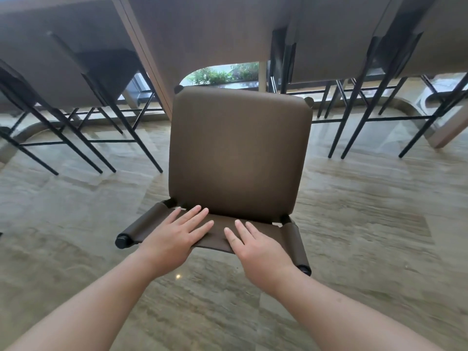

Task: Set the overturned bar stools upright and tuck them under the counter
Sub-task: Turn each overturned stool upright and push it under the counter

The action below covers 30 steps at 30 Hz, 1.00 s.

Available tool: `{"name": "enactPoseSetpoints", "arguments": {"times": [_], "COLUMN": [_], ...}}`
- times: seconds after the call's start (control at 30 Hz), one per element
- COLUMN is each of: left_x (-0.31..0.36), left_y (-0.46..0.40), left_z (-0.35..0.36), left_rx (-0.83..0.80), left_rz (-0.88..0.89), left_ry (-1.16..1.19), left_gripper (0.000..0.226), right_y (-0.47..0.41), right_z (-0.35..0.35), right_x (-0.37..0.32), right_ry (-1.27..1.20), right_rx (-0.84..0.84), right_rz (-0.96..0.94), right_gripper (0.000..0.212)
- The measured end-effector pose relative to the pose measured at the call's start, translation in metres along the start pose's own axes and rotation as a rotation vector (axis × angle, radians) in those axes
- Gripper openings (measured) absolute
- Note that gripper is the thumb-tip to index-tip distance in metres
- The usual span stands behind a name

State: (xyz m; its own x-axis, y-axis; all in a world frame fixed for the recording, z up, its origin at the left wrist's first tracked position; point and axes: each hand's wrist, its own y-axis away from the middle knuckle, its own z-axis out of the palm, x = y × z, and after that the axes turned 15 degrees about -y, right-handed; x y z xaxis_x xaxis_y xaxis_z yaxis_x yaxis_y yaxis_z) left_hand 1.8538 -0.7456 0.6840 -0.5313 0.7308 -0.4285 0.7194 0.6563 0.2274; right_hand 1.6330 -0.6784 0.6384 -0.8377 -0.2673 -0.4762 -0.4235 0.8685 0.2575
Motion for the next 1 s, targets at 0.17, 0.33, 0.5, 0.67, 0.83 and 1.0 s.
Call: {"name": "enactPoseSetpoints", "arguments": {"times": [0.17,0.33,0.5,0.67,0.83,1.0], "left_x": [0.013,0.03,0.043,0.046,0.05,0.057], "left_y": [0.0,0.004,0.014,0.025,0.036,0.048], "left_z": [0.01,0.028,0.034,0.044,0.051,0.05], "left_rx": [0.046,-0.147,-0.229,-0.286,-0.284,-0.283], "left_rz": [-0.011,-0.037,-0.009,0.018,0.043,0.064], "left_ry": [0.028,0.142,0.155,0.163,0.191,0.206], "left_gripper": [0.072,0.066,0.066,0.066,0.065,0.063], "right_y": [0.011,0.025,0.035,0.036,0.041,0.049], "right_z": [0.002,0.011,0.028,0.04,0.045,0.047], "right_x": [0.003,0.003,-0.002,-0.012,-0.021,-0.028], "right_ry": [0.008,0.001,0.012,0.017,0.025,0.048], "right_rx": [0.003,-0.038,-0.083,-0.112,-0.123,-0.137], "right_rz": [0.032,0.103,0.136,0.132,0.128,0.119], "right_gripper": [0.075,0.075,0.073,0.072,0.068,0.067]}}
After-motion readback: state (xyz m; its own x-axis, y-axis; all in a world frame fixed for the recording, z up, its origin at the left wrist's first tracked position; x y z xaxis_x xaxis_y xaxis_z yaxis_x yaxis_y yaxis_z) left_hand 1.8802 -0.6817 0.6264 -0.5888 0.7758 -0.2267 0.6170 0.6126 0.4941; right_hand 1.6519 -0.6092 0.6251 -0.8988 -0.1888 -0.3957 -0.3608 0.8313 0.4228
